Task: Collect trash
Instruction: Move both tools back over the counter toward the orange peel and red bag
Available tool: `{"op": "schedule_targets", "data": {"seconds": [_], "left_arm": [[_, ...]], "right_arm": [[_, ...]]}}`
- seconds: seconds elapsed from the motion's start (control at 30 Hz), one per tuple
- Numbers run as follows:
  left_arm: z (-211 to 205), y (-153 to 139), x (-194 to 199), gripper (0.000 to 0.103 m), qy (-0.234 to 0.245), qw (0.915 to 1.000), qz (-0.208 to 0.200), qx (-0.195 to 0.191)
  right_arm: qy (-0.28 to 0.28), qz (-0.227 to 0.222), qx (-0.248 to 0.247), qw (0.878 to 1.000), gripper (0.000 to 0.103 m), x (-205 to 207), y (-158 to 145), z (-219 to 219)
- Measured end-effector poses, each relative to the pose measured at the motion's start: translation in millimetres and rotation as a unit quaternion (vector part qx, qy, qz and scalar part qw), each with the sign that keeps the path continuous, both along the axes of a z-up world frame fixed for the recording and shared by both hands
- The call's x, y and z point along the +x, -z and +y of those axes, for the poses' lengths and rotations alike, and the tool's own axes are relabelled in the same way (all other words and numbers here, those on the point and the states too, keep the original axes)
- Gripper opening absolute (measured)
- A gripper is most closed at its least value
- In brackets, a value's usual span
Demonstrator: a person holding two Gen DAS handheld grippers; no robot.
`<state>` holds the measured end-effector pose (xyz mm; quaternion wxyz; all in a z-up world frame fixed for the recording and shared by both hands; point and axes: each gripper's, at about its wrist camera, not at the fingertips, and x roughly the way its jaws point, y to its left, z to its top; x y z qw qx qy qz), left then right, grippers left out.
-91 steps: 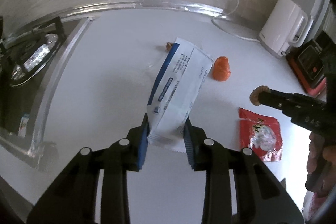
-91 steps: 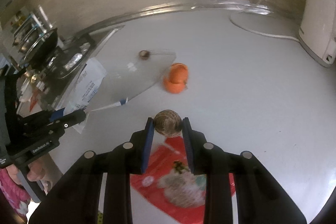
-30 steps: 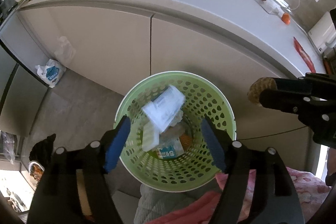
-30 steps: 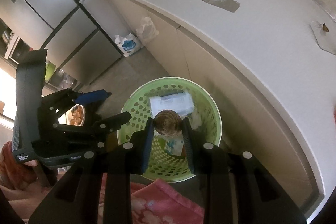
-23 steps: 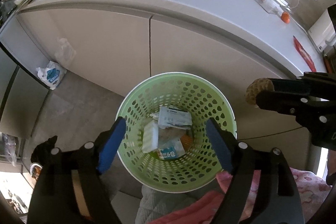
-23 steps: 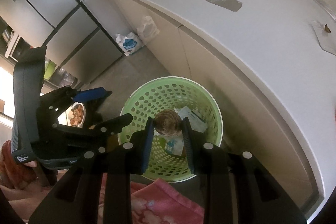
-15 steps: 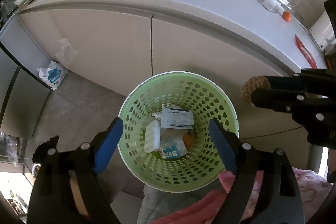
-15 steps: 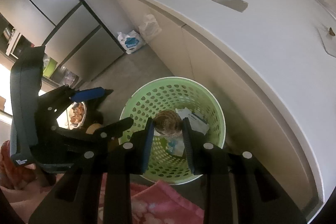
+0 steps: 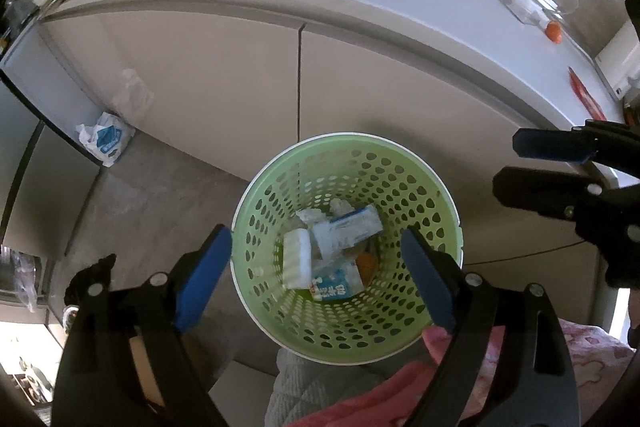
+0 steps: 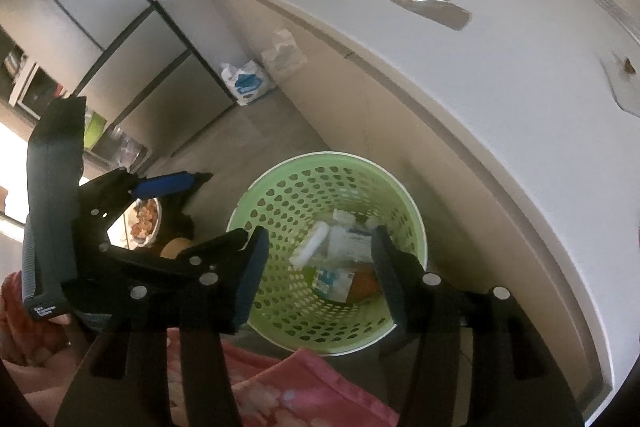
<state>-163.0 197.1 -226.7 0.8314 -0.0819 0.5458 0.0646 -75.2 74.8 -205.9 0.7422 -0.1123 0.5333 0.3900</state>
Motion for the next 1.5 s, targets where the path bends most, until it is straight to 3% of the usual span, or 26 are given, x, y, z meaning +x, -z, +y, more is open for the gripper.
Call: {"op": "schedule_targets", "data": {"seconds": [0.23, 0.53, 0.77, 1.0, 1.2, 1.5], "left_arm": [[-15.8, -16.1, 11.6, 0.083, 0.024, 0.9996, -0.015, 0.001], [-55.9, -41.1, 53.7, 0.086, 0.085, 0.9955, -0.04, 0.008], [-99.5, -63.8, 112.2, 0.087, 0.133, 0.9885, -0.069, 0.018], [-153.3, -82.2, 191.7, 0.091, 0.18, 0.9784, -0.101, 0.016], [-191.8, -81.3, 244.8, 0.091, 0.211, 0.9721, -0.102, 0.016], [-229.8, -58.4, 272.9, 0.092, 0.238, 0.9681, -0.078, -0.001]], "right_arm": [[0.068, -0.034, 0.001, 0.997, 0.077, 16.5, -17.4, -44.3], [0.178, -0.07, -0.002, 0.982, 0.085, 57.1, -30.2, -123.9], [0.255, -0.089, -0.011, 0.963, 0.088, 102.9, -31.0, -192.2], [0.301, -0.103, -0.013, 0.948, 0.095, 158.0, -29.1, -230.6], [0.326, -0.1, -0.015, 0.94, 0.099, 196.9, -19.5, -256.5], [0.341, -0.086, -0.015, 0.936, 0.1, 251.1, -3.0, -277.9]]}}
